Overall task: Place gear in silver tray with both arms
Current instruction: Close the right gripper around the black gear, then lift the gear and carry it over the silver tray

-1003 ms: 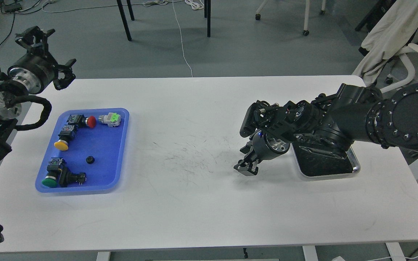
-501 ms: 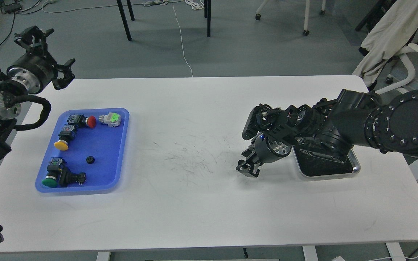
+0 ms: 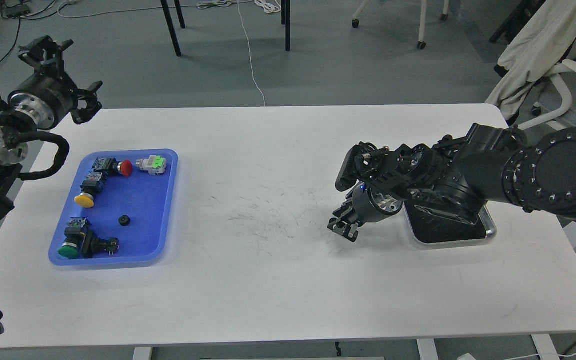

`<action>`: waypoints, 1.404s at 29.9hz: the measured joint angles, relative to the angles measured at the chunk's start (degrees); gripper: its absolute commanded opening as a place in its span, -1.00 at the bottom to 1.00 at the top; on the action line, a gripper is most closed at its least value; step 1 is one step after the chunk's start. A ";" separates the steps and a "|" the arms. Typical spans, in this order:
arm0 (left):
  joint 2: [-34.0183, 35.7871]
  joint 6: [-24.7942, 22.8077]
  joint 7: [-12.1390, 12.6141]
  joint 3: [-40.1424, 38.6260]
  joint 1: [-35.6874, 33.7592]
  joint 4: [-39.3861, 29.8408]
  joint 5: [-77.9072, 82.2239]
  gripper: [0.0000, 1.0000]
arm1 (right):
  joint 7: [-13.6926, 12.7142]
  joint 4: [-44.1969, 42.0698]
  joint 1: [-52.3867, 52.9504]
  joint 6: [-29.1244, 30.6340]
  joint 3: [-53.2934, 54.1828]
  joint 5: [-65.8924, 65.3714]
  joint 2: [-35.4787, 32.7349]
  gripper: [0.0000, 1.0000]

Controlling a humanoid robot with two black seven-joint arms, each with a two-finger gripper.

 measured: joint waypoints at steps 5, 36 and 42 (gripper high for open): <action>0.57 -0.11 0.00 0.00 0.00 -0.02 -0.01 0.81 | 0.00 -0.87 -0.14 0.00 0.00 0.00 0.00 -0.76; -0.01 1.07 0.08 -0.19 -0.02 -0.07 -0.01 0.95 | -0.01 -1.52 4.26 0.35 0.38 0.47 -1.28 -0.96; -0.68 1.48 0.08 -0.11 -0.02 -0.04 0.00 0.95 | 0.00 -1.98 4.89 0.59 0.35 0.49 -8.30 -0.96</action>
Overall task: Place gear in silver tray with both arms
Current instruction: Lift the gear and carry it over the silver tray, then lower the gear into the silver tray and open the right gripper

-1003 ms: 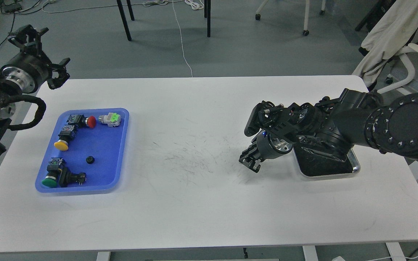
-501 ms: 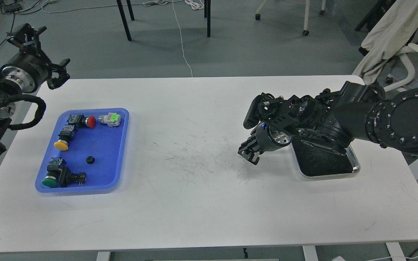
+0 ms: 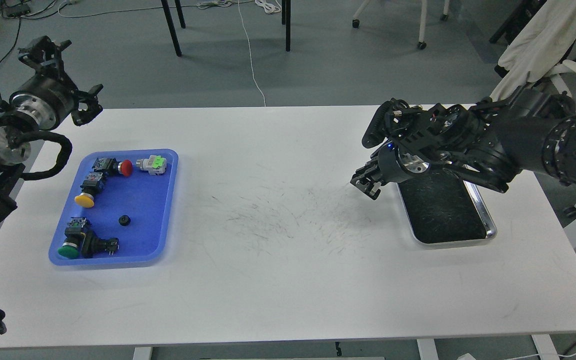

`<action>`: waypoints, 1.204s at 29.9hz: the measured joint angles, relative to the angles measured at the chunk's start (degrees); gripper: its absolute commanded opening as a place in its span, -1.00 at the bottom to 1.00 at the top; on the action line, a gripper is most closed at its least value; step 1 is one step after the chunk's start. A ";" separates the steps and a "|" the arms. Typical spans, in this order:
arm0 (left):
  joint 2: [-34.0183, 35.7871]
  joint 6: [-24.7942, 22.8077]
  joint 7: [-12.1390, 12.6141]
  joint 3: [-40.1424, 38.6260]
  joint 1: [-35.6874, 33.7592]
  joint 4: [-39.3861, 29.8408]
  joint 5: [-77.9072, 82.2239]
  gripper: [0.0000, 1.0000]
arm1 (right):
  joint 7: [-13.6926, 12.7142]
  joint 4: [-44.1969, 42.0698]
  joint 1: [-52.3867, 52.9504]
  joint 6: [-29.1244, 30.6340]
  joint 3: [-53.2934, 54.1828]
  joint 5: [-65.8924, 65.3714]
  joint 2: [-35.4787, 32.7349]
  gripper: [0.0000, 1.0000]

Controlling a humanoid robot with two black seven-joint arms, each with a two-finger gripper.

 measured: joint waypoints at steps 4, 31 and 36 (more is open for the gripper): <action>-0.20 0.04 0.03 0.12 -0.06 0.00 0.00 0.95 | 0.00 -0.28 -0.15 -0.08 0.33 -0.02 -5.87 -0.96; -0.81 1.77 0.21 0.73 -0.71 -0.45 0.50 0.95 | 0.00 -15.40 -17.05 -2.53 11.06 -0.10 -11.89 -0.96; -0.76 1.69 0.19 0.73 -0.71 -0.45 0.44 0.95 | 0.00 -16.39 -17.33 -2.53 10.99 -0.15 -11.37 -0.96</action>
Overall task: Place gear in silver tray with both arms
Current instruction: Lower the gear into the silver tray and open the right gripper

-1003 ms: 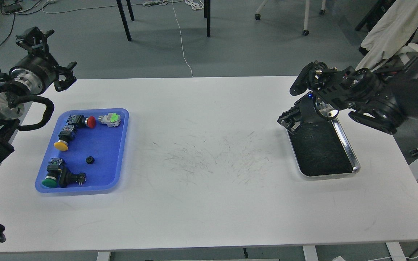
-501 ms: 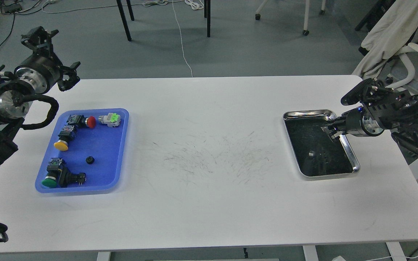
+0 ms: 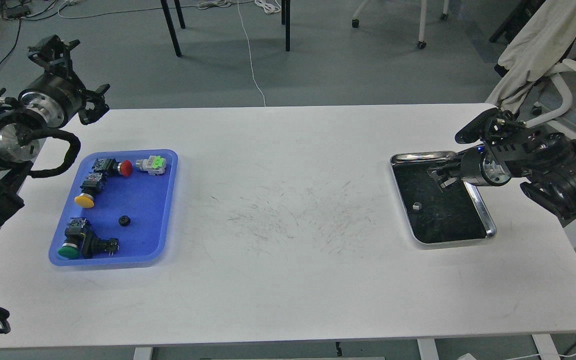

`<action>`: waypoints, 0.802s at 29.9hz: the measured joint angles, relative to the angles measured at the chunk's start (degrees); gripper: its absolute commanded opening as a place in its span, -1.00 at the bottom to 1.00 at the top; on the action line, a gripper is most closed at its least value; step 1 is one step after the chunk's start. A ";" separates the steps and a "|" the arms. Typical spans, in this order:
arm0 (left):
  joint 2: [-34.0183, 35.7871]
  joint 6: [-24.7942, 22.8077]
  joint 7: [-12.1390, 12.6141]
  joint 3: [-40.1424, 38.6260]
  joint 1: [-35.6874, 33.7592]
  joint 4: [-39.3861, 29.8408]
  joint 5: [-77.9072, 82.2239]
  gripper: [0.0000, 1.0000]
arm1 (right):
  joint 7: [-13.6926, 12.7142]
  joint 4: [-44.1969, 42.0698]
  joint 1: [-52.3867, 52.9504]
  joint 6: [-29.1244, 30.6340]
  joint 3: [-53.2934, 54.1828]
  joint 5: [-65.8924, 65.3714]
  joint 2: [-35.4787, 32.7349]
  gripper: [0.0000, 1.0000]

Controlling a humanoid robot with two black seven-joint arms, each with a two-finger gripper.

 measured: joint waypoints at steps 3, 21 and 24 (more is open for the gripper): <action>0.21 -0.07 -0.08 -0.06 0.00 0.00 -0.01 0.95 | -0.01 -1.40 -0.59 0.00 0.03 -0.02 0.57 -0.96; 0.67 -0.05 -0.10 0.00 0.00 -0.16 0.17 0.95 | 0.00 -1.74 -0.83 0.10 2.34 1.73 1.39 0.42; 0.89 -0.20 -0.10 0.00 0.03 -0.37 0.24 0.95 | 0.00 -1.77 -0.61 0.10 4.35 1.96 1.39 0.48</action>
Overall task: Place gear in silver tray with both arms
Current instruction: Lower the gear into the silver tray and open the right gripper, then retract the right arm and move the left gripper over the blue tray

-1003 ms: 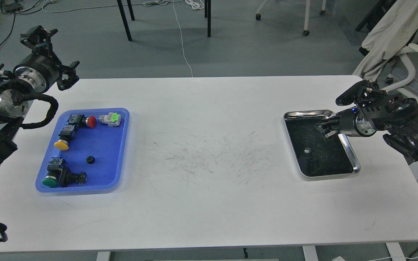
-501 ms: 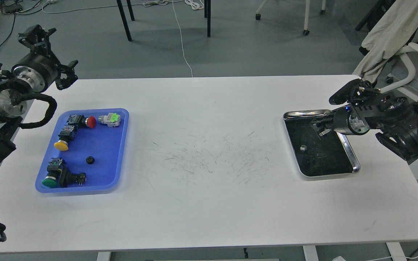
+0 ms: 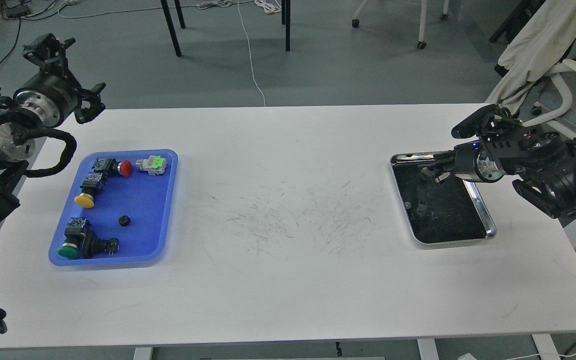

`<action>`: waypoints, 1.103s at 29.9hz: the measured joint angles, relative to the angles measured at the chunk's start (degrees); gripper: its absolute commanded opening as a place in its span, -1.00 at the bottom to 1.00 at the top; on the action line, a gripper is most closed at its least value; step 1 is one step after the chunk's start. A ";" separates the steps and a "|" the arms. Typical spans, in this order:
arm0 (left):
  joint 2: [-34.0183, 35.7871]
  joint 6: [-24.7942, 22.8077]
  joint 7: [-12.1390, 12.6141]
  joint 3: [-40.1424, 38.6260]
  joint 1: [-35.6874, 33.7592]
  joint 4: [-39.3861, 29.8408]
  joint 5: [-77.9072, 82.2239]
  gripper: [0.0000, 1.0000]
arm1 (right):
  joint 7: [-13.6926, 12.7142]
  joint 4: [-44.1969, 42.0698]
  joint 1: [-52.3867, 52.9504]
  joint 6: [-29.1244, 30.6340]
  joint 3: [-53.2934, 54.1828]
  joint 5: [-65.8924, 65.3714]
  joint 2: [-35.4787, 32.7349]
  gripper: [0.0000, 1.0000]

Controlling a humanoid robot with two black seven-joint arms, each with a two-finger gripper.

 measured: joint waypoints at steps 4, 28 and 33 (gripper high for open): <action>2.06 -0.57 0.19 0.37 0.13 -1.28 0.16 0.96 | 0.00 -0.12 0.24 0.25 4.56 1.24 -0.12 0.59; 29.20 -8.60 0.21 13.96 0.77 -38.85 20.53 0.96 | -0.01 0.24 -2.05 -0.04 21.24 23.48 -5.50 0.69; 35.81 -9.01 0.52 17.13 0.99 -47.71 29.41 0.96 | 0.00 0.24 -3.15 -0.08 25.47 24.03 -5.77 0.69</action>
